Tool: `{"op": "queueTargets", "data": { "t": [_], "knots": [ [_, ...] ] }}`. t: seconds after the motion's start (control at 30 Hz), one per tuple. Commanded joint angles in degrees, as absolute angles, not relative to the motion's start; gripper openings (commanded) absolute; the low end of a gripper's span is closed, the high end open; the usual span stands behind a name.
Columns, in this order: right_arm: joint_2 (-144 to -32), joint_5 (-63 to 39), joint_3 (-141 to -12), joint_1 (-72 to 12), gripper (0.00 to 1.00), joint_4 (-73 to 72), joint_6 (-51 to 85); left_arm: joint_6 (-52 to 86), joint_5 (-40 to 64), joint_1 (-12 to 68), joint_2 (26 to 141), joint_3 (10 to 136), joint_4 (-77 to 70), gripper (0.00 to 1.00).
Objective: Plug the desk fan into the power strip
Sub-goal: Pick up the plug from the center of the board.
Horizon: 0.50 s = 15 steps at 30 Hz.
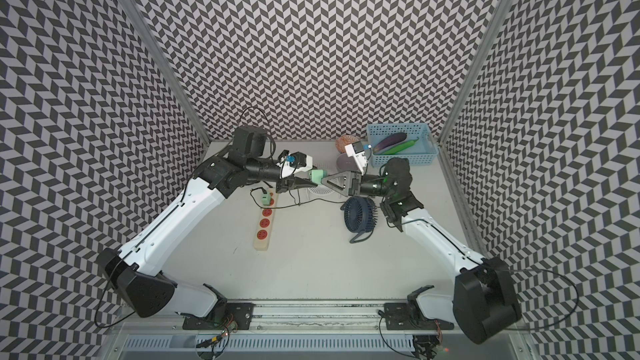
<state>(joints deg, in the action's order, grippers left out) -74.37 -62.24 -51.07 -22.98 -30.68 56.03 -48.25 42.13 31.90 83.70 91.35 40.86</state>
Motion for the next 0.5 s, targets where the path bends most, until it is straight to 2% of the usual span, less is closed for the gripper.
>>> {"op": "queueTargets", "data": {
  "t": [0.0,0.07,0.1,0.17,0.27,0.3,0.47],
  "knots": [
    [-74.4,-64.0,-52.3,-24.4,0.45,-39.8,59.8,-49.7,42.6,33.9,84.8,94.1,42.4,0.0],
    [-74.0,-63.8,-52.0,-24.4,0.26,-40.1,60.4,-50.2,42.6,34.0,85.1,94.6,42.8,0.0],
    [-73.6,-63.1,-51.7,-24.4,0.16,-39.5,60.6,-50.5,42.3,34.0,85.2,94.4,42.5,0.05],
    [-72.9,-61.8,-50.6,-24.4,0.0,-40.6,62.1,-50.6,41.7,34.0,85.3,94.3,41.4,0.26],
    [-72.3,-61.3,-48.9,-24.4,0.0,-45.8,67.6,-50.5,40.2,34.4,85.4,96.0,41.0,0.42],
    [-72.1,-61.2,-48.2,-24.4,0.0,-48.0,69.2,-50.5,39.7,34.5,85.6,96.6,41.0,0.51],
    [-71.4,-56.9,-44.9,-24.4,0.0,-55.4,78.5,-51.9,38.1,34.7,86.0,97.6,40.5,0.68]
  ]
}}
